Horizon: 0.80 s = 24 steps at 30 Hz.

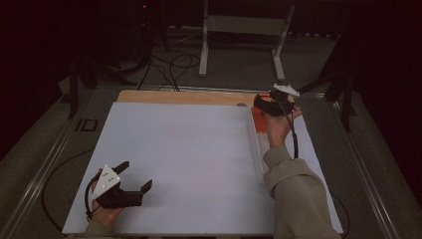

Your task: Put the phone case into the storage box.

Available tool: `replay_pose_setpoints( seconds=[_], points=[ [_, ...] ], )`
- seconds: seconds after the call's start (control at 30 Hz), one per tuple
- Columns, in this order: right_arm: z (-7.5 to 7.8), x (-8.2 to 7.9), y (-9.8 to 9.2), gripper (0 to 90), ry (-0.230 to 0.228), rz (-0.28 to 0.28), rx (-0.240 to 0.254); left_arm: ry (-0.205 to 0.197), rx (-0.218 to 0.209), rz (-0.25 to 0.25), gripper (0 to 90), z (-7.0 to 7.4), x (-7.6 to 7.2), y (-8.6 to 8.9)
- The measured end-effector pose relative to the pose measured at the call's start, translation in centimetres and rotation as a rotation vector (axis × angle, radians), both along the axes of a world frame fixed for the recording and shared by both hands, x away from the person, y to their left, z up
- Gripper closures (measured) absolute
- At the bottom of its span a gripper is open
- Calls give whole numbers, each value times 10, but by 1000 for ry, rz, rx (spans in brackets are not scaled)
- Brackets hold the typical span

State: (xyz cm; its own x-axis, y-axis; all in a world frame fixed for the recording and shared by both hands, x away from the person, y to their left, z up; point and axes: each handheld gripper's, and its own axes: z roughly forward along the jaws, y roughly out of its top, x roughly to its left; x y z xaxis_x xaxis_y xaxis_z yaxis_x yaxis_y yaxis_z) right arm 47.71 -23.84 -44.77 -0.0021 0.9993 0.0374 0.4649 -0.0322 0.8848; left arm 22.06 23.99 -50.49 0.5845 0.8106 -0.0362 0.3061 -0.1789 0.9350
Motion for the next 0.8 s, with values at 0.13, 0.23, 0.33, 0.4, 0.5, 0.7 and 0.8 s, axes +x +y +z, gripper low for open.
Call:
replay_pose_setpoints(
  seconds=[0.13, 0.23, 0.33, 0.4, 0.5, 0.7, 0.8],
  points=[
    [1, -1, -1, 87, 0, 10, 2, 1, 2, 0, 3, 0, 0, 0],
    [3, -3, 0, 88, 8, 51, -9, 2, 2, 1, 3, 0, 0, 0],
    [4, -5, 0, 89, 9, 68, -15, 1, 1, 1, 3, 0, 0, -1],
    [4, -6, 0, 89, 7, 84, -20, 1, 2, 2, 3, 0, 0, -1],
    [5, -9, -2, 89, 5, 93, -17, 1, 2, 2, 3, 0, 0, -1],
    [6, -15, -1, 89, 6, 120, -25, 3, 2, 2, 3, 0, 0, -1],
    [7, -19, 0, 89, 7, 151, -18, 3, 3, 0, 3, 0, 0, -1]
  ],
)
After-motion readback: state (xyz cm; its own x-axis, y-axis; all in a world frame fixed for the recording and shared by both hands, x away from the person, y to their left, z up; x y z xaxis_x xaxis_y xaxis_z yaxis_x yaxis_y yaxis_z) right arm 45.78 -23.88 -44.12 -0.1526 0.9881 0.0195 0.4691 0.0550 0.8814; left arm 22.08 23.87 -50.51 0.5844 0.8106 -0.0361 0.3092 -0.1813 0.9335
